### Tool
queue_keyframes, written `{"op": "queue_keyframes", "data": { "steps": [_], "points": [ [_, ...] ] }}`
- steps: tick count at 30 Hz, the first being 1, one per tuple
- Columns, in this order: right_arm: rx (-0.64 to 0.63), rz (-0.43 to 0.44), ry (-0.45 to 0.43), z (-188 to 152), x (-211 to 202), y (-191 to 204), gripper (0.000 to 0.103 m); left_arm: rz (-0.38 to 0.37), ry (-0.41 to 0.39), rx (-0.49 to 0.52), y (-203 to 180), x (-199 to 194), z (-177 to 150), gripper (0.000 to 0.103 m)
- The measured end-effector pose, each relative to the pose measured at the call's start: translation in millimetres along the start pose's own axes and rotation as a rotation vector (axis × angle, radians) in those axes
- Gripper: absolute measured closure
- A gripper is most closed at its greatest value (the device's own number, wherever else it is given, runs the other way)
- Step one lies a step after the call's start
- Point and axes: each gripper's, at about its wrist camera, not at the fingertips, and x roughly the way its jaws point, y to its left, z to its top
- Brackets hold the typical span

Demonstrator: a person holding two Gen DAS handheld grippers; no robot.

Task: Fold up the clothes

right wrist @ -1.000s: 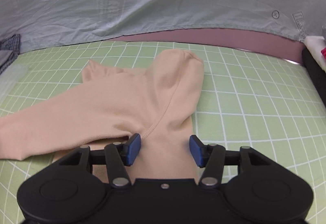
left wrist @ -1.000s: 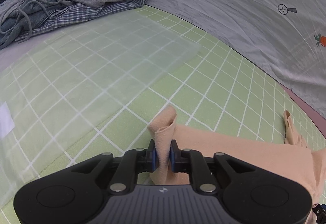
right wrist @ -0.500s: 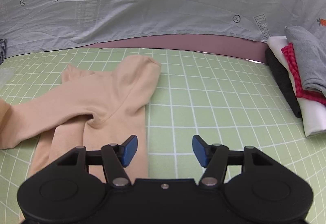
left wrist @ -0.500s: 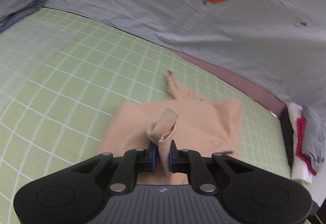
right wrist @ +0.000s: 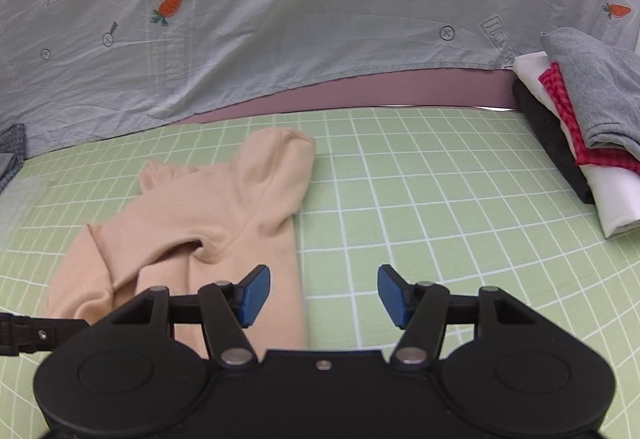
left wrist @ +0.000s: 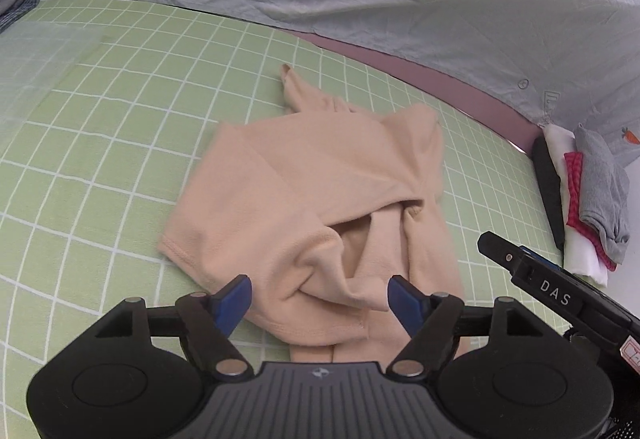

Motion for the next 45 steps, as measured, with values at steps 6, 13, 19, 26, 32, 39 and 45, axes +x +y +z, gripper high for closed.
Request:
{"op": "queue_keyframes", "data": {
  "steps": [6, 13, 19, 26, 32, 39, 45],
  "points": [
    [-0.107, 0.187, -0.007, 6.0, -7.8, 48.1, 0.052, 0.139, -0.017, -0.088, 31.3, -11.5, -12.5, 0.026],
    [-0.217, 0.334, 0.073, -9.7, -1.1, 97.0, 0.057, 0.202, 0.008, -0.135, 53.7, -27.0, -38.3, 0.026],
    [-0.291, 0.320, 0.152, -31.5, 6.1, 106.1, 0.091, 0.216, 0.000, -0.135, 55.8, -41.2, -54.7, 0.026],
    [-0.168, 0.316, 0.123, -38.1, -27.6, 71.4, 0.101, 0.190, -0.037, -0.092, 39.6, -64.5, -66.1, 0.026],
    [-0.007, 0.306, 0.092, -49.7, -69.6, 40.9, 0.101, 0.153, 0.000, -0.005, 23.5, -70.9, -83.9, 0.026],
    [0.134, 0.241, 0.098, -79.1, -107.5, 9.3, 0.101, 0.092, 0.061, 0.085, 1.7, -69.0, -113.3, 0.026],
    [0.233, 0.185, 0.146, -113.4, -126.3, -15.4, 0.101, 0.070, 0.105, 0.147, -10.2, -71.7, -140.1, 0.026]
  ]
}}
